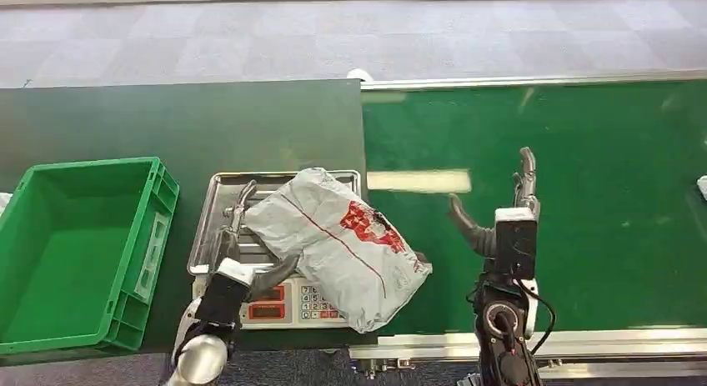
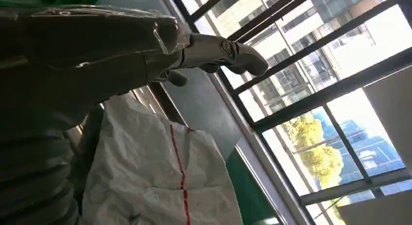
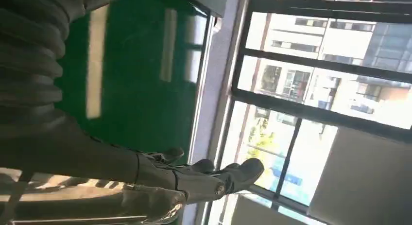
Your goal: Moved the parcel from conveyor to table for the left to box.
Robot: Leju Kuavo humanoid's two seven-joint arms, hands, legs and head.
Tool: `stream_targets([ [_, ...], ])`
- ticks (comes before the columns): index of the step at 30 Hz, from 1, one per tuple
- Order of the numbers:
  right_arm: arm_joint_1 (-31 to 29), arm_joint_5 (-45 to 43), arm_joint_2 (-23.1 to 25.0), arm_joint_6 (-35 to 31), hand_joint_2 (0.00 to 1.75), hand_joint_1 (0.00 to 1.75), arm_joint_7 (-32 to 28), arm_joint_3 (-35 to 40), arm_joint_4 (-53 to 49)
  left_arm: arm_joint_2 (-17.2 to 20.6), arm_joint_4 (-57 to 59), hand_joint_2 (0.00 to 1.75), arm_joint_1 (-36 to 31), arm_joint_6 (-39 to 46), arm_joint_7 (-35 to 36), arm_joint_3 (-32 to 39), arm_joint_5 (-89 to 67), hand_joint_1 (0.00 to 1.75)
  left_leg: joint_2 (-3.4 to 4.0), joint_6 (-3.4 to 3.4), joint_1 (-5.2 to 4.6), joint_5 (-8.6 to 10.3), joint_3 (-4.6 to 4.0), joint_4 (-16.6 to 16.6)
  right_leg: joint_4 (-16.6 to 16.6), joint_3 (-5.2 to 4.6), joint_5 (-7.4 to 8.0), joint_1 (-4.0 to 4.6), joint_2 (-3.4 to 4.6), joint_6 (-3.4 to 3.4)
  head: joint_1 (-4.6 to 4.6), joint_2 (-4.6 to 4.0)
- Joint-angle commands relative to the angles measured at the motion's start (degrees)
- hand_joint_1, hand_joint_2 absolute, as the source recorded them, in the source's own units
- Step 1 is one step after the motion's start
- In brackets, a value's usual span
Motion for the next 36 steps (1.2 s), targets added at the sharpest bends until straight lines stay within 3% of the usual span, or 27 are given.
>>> stream_targets([
  [1, 1.80, 2.78, -1.68, 4.25, 1.75, 0.00, -4.58, 7.53, -8.86, 0.55, 9.32, 1.75, -10.77, 3.51, 3.62, -7.83, -8.46, 0.00, -0.13, 0.02, -0.02, 0.06, -0.12, 0.02, 0.04, -0.08, 0.02, -0.02, -0.11, -0.01, 0.00, 0.00],
  [3, 1.85, 3.50, -1.77, 5.06, 1.75, 0.00, -4.66, 8.89, -10.28, 0.53, 11.39, 1.75, -12.74, 4.74, 7.08, -7.82, -12.49, 0.00, -0.19, 0.02, -0.02, 0.09, -0.08, 0.00, 0.02, -0.04, 0.02, -0.02, -0.18, -0.02, 0.02, 0.00],
  [4, 1.92, 3.93, -2.06, 5.49, 1.75, 0.00, -4.70, 9.51, -10.78, 1.07, 13.70, 1.75, -14.24, 6.54, 13.09, -8.30, -20.80, 0.00, -0.13, 0.01, -0.02, 0.06, -0.05, 0.00, 0.01, -0.03, 0.02, -0.01, -0.11, -0.02, 0.00, 0.00],
  [8, 1.60, 5.83, -3.02, 6.87, 1.75, 0.00, -4.34, 11.32, -9.88, 0.05, 19.61, 1.75, -16.69, 1.41, 23.17, -6.72, -28.85, 0.00, -0.11, 0.04, -0.02, 0.10, 0.00, -0.07, -0.07, 0.00, 0.07, -0.01, -0.09, -0.01, 0.00, 0.00],
  [18, 2.92, 6.69, -2.58, 6.52, 1.75, 0.00, -3.98, 11.36, -9.85, -0.15, 21.66, 1.75, -15.07, -7.64, 30.21, -1.97, -33.73, 0.00, 0.01, 0.02, 0.00, 0.04, 0.03, -0.04, -0.04, 0.03, 0.04, 0.01, 0.02, -0.02, 0.00, 0.00],
  [25, 3.84, 7.44, -2.42, 6.50, 1.75, 0.00, -3.43, 11.51, -10.90, -0.01, 23.29, 1.75, -14.75, -9.08, 32.97, -1.09, -37.22, 0.00, 0.02, 0.02, 0.00, 0.04, 0.07, -0.05, -0.04, 0.05, 0.04, 0.00, 0.03, -0.01, 0.00, 0.00],
  [26, 4.06, 7.74, -2.35, 6.47, 1.75, 0.00, -3.19, 11.43, -11.13, -0.20, 23.72, 1.75, -14.80, -9.18, 33.17, -0.58, -37.70, 1.13, -0.01, 0.04, -0.02, 0.09, 0.04, -0.10, -0.09, 0.04, 0.09, -0.01, 0.02, -0.01, 0.00, 0.00],
  [27, 4.29, 7.95, -2.35, 6.40, 1.75, 0.00, -3.03, 11.35, -11.41, -0.21, 23.96, 1.75, -14.75, -9.37, 33.18, -0.28, -37.90, 1.43, 0.00, 0.05, -0.01, 0.14, 0.04, -0.15, -0.15, 0.04, 0.14, 0.00, 0.05, -0.01, 0.00, 0.00],
  [29, 4.51, 8.04, -2.35, 6.34, 1.75, 0.00, -2.96, 11.21, -11.63, -0.10, 24.04, 1.75, -14.64, -9.50, 33.14, -0.06, -38.05, 1.50, 0.05, 0.04, -0.01, 0.09, 0.08, -0.11, -0.11, 0.08, 0.11, 0.00, 0.08, -0.01, 0.02, 0.00],
  [30, 4.61, 8.15, -2.31, 6.30, 1.75, 0.00, -2.85, 11.14, -11.79, -0.18, 24.05, 1.75, -14.57, -9.67, 33.00, 0.10, -38.08, 1.43, 0.05, 0.03, -0.02, 0.07, 0.09, -0.08, -0.06, 0.07, 0.08, -0.01, 0.07, -0.01, 0.00, 0.00],
  [32, 4.81, 8.24, -2.31, 6.24, 1.75, 0.00, -2.77, 10.98, -11.87, -0.18, 24.03, 1.75, -14.35, -10.34, 32.38, 0.18, -37.98, 1.47, 0.01, 0.05, -0.02, 0.19, 0.02, -0.19, -0.17, 0.02, 0.19, 0.00, 0.05, -0.03, 0.00, 0.00],
  [36, 4.73, 8.29, -2.31, 6.21, 1.75, 0.00, -2.77, 11.09, -11.57, -0.22, 24.52, 1.75, -14.19, -11.81, 31.14, -0.60, -37.63, 1.62, 0.04, 0.02, -0.01, 0.07, 0.18, -0.10, -0.08, 0.15, 0.08, 0.00, 0.06, -0.02, 0.00, 0.00],
])
